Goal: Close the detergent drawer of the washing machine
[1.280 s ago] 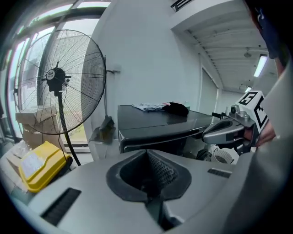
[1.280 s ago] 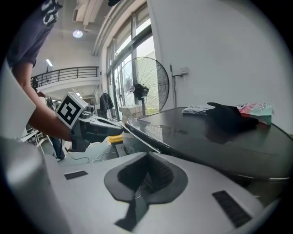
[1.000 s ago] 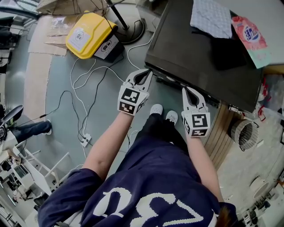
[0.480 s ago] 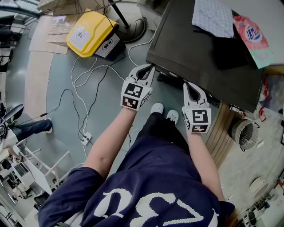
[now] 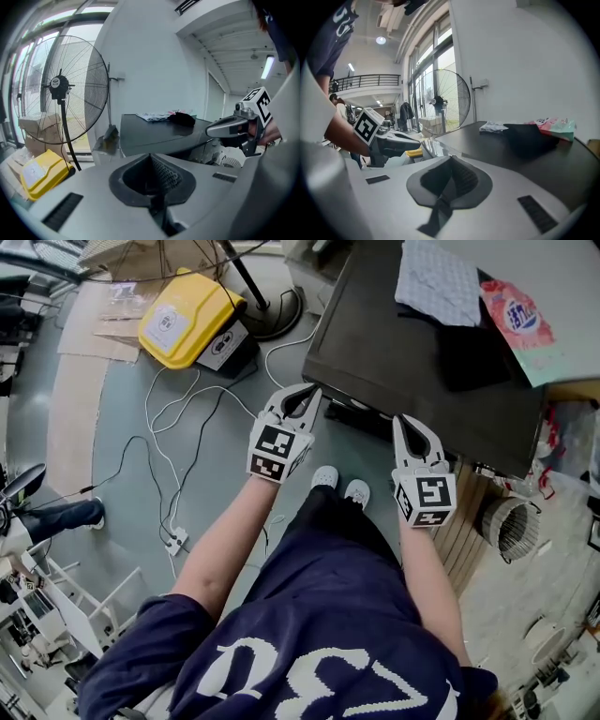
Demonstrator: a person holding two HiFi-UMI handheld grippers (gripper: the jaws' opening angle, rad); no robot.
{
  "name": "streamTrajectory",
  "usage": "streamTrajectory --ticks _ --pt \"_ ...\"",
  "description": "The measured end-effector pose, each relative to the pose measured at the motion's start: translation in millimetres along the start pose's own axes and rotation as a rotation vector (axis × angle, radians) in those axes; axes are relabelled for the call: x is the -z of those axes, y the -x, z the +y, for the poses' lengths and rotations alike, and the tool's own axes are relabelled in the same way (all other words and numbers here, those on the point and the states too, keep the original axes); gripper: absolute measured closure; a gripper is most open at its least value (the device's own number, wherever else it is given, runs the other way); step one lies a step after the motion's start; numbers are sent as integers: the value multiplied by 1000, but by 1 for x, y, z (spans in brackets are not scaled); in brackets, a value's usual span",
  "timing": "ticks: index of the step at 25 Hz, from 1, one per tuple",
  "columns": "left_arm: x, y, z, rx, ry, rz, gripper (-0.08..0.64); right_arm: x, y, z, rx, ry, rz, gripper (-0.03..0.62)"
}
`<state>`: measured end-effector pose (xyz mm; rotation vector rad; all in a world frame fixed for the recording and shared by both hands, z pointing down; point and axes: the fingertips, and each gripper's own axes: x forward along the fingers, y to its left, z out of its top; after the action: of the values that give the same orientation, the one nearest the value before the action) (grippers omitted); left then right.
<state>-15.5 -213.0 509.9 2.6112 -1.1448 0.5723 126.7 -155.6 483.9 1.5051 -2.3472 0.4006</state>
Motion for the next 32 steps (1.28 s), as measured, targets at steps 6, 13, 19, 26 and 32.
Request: streamTrajectory --ticks 6,13,19,26,32 --pt "-50 26 -10 -26 -14 -101 540 -54 27 -13 -28 -20 -164 577" --pt "-118 68 -27 -23 -18 -235 540 -125 78 -16 -11 -91 -317 577" --pt "-162 102 -35 -64 -28 -303 540 -174 114 -4 -22 -5 -413 577" --pt "-198 132 -47 -95 -65 -337 540 -209 137 4 -86 -81 -449 577" --pt "-218 147 -53 -120 -77 -379 540 -230 158 14 -69 37 -484 578"
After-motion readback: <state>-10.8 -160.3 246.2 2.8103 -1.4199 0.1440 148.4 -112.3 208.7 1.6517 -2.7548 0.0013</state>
